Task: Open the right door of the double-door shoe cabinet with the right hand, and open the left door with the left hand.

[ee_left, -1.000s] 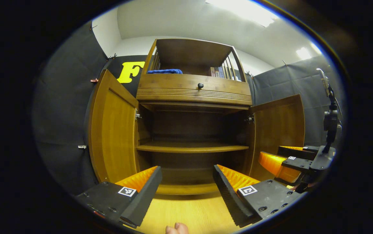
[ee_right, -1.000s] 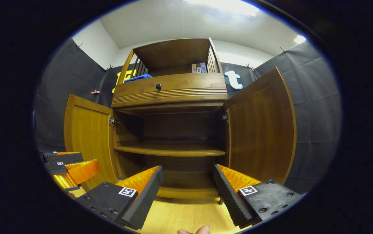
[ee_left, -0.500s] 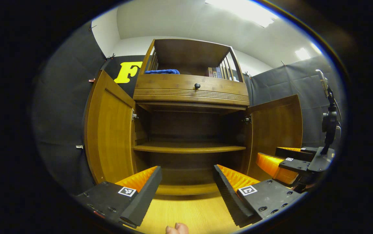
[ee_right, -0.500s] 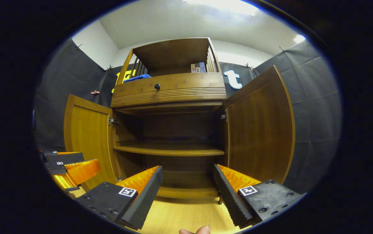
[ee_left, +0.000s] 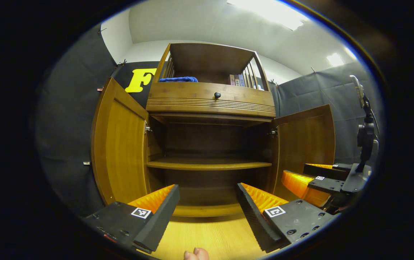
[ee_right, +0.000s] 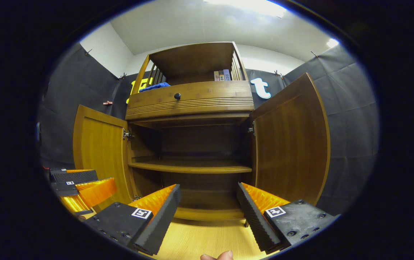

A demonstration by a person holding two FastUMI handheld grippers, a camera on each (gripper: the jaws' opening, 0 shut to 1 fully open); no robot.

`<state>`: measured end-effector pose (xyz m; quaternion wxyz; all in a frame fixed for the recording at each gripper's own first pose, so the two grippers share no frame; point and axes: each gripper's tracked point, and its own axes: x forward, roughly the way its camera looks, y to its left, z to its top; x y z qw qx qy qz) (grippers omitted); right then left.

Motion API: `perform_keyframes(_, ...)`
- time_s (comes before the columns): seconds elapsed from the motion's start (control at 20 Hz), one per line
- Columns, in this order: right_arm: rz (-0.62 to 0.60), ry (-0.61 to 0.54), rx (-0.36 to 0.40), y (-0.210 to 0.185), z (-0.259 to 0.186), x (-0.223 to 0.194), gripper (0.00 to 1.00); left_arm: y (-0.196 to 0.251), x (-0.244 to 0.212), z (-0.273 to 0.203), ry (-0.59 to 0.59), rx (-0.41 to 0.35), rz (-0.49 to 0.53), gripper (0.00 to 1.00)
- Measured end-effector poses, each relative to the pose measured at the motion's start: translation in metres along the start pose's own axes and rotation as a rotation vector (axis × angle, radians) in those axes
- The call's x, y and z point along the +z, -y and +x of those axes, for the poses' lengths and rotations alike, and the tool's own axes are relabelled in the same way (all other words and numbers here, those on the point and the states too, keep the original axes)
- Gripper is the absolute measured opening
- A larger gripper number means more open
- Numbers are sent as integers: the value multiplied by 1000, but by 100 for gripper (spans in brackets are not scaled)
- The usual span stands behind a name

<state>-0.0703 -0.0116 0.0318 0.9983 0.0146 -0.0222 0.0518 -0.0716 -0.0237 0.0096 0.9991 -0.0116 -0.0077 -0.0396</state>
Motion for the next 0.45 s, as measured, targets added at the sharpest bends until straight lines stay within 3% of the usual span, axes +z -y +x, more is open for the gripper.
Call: perform_keyframes(0.45, 9, -16, 7, -3, 3, -5, 98, -2, -2, 4, -7, 0, -6, 100)
